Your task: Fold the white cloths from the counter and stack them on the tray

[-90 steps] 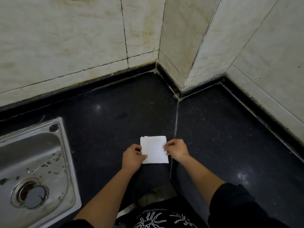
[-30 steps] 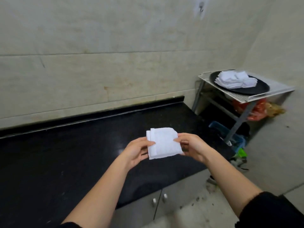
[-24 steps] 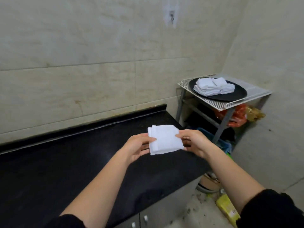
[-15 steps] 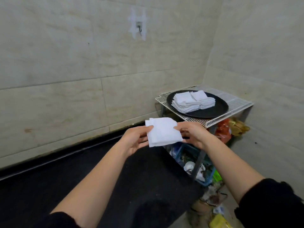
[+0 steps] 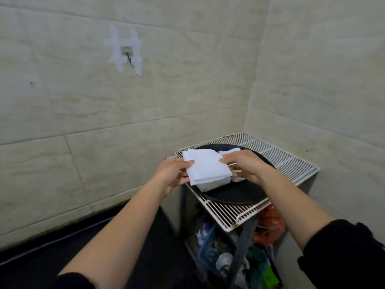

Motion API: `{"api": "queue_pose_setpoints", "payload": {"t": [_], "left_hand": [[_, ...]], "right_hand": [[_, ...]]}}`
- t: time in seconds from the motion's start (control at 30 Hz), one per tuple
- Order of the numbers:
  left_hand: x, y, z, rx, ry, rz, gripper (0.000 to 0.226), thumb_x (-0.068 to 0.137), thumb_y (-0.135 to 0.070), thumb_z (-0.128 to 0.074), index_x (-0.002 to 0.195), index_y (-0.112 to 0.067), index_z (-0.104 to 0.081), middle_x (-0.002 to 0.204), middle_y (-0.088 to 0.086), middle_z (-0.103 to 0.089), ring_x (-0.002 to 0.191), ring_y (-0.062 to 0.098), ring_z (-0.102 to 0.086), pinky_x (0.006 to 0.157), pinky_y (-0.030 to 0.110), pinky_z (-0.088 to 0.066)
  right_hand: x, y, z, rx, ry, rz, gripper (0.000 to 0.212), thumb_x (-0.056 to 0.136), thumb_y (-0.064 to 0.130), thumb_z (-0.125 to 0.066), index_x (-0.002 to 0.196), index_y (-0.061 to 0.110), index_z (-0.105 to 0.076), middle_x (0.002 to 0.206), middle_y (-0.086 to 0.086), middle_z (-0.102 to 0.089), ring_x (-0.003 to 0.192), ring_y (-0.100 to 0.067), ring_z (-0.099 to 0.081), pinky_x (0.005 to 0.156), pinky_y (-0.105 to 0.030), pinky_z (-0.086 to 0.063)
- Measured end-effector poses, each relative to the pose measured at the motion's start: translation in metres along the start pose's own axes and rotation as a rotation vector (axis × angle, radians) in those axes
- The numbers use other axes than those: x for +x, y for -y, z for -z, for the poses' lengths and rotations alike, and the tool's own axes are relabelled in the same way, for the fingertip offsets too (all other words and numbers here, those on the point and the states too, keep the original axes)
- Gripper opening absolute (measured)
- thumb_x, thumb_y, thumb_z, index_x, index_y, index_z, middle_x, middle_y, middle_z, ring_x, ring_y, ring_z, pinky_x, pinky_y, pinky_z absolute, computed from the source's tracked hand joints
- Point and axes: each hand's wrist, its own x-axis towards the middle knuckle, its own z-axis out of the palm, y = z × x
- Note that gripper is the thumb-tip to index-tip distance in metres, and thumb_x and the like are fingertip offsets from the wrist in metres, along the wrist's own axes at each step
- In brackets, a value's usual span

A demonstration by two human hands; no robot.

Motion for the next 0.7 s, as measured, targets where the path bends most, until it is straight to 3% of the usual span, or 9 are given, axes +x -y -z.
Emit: {"api": "queue_pose_setpoints", "payload": {"t": [0.23,0.47,0.6,0.7], "left_hand": [[0.053,-0.002,-0.040,0.020,-0.196,-0.032,0.025,0.083,-0.008,-0.072,0.106,-0.009,-0.062,0.083,0.004,-0.067,0.064,0.014,-0.061,0.050,0.022,-0.055],[0.071,0.011,-0.057,0.119,-0.368,-0.041,0.022,0.081,-0.006,-0.075,0.091,-0.010,-0.056,0.068,0.005,-0.063,0.041,0.009,-0.057,0.042,0.022,-0.049],[0.070,0.018,-0.057,0.146,-0.426,-0.045,0.026,0.080,-0.008,-0.076,0.089,-0.014,-0.052,0.081,0.007,-0.065,0.058,0.017,-0.060,0.048,0.025,-0.051],[0.067,0.023,-0.058,0.147,-0.477,-0.043,0.034,0.082,-0.004,-0.074,0.091,-0.015,-0.043,0.078,0.006,-0.062,0.057,0.016,-0.059,0.044,0.025,-0.051]], "right_hand": [[0.074,0.015,0.041,-0.078,0.079,0.046,0.015,0.080,0.001,-0.070,0.096,0.004,-0.070,0.078,-0.006,-0.067,0.063,-0.015,-0.060,0.056,-0.024,-0.049],[0.112,0.001,0.050,-0.337,0.137,0.101,0.005,0.084,-0.001,-0.065,0.087,-0.002,-0.069,0.074,-0.015,-0.063,0.058,-0.016,-0.056,0.054,-0.023,-0.047],[0.119,-0.008,0.050,-0.522,0.189,0.181,0.017,0.081,0.001,-0.066,0.087,-0.015,-0.067,0.068,-0.014,-0.062,0.060,-0.018,-0.056,0.052,-0.022,-0.042],[0.120,-0.012,0.045,-0.626,0.202,0.237,0.004,0.077,0.000,-0.068,0.075,-0.002,-0.066,0.066,-0.013,-0.057,0.061,-0.020,-0.054,0.061,-0.027,-0.044]]}}
